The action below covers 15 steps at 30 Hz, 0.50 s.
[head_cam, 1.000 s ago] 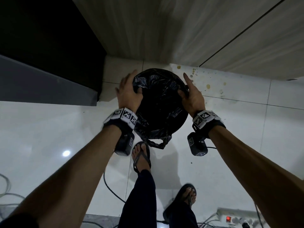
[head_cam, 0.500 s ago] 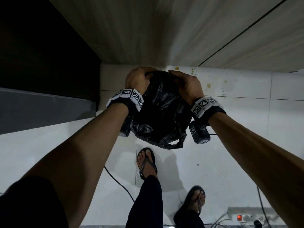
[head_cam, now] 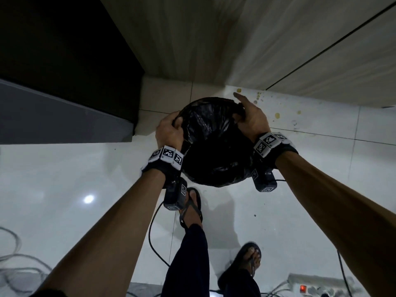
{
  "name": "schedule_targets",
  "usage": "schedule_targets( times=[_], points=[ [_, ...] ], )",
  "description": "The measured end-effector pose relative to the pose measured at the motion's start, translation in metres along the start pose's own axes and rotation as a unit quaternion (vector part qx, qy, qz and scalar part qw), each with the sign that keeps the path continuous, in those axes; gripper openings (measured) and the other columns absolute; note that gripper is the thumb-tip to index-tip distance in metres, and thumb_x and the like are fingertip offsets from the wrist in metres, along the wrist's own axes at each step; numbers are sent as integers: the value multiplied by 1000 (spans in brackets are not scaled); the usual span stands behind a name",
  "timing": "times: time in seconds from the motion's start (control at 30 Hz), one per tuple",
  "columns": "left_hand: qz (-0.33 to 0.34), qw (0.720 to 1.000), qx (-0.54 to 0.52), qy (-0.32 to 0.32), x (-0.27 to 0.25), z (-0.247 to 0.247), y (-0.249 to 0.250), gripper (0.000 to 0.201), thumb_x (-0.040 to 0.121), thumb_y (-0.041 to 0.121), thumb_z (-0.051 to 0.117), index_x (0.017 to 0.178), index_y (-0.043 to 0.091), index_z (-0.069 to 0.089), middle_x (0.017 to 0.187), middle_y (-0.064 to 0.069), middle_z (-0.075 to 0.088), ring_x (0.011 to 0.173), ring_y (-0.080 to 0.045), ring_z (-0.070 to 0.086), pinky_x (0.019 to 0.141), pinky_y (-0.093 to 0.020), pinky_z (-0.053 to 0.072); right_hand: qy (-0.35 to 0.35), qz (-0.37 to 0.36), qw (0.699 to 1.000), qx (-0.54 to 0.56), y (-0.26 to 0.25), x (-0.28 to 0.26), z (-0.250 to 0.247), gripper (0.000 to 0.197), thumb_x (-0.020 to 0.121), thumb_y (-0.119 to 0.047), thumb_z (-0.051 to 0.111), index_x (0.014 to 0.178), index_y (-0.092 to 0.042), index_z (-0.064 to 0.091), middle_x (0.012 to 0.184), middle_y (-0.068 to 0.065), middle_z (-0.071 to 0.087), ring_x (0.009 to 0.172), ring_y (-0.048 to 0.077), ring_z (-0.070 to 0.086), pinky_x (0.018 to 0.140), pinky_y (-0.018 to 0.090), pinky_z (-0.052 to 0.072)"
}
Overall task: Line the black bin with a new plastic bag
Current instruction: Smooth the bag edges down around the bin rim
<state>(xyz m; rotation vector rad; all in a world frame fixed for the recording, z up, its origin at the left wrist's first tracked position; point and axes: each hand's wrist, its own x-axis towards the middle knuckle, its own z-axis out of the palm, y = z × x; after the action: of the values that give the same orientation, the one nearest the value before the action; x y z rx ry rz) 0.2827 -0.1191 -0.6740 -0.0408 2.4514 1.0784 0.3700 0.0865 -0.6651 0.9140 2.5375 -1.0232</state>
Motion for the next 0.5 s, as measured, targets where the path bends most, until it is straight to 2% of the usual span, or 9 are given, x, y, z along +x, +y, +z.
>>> schedule_targets(
  times=[0.07,0.13,0.23,0.33,0.43,0.5],
  points=[
    [-23,1000,9,13,-17,-2,-7,30,95,14,49,120,15,66,118,-10,70,110,-25,63,81,-15,39,45,6,999,3,0,-14,0,59,84,-20,62,138,-28,39,129,14,51,113,34,55,88,44,50],
    [-47,998,41,12,-30,-5,-11,30,96,18,47,121,18,65,117,-13,69,109,-30,62,85,-26,45,80,6,997,-23,1,-27,0,53,78,-32,70,124,-24,45,122,12,49,111,33,52,87,49,50],
    [-55,995,84,-3,-36,-7,-12,33,94,20,49,125,20,60,118,-14,68,110,-34,61,87,-35,47,62,17,993,-98,3,-38,-2,51,73,-47,73,111,-19,53,117,11,50,111,32,45,89,44,43],
    [-5,997,74,-29,-27,-6,-5,48,89,19,56,136,25,48,132,-9,58,122,-29,54,99,-39,46,57,-3,988,-142,5,-39,-5,33,78,-36,70,106,-18,66,120,11,51,115,34,42,93,45,41],
    [82,992,77,-63,-13,-6,12,57,87,16,58,140,29,42,138,-6,51,127,-28,49,106,-42,42,142,-16,985,-91,1,-29,-13,20,82,-29,66,97,-18,72,113,13,53,109,34,46,85,40,41],
    [142,981,101,-79,-4,-4,26,57,87,13,57,140,29,41,138,-5,50,127,-26,48,106,-40,41,172,18,984,-46,-7,-16,-21,18,83,-28,63,97,-19,72,104,14,60,101,33,54,78,36,44]
  ],
)
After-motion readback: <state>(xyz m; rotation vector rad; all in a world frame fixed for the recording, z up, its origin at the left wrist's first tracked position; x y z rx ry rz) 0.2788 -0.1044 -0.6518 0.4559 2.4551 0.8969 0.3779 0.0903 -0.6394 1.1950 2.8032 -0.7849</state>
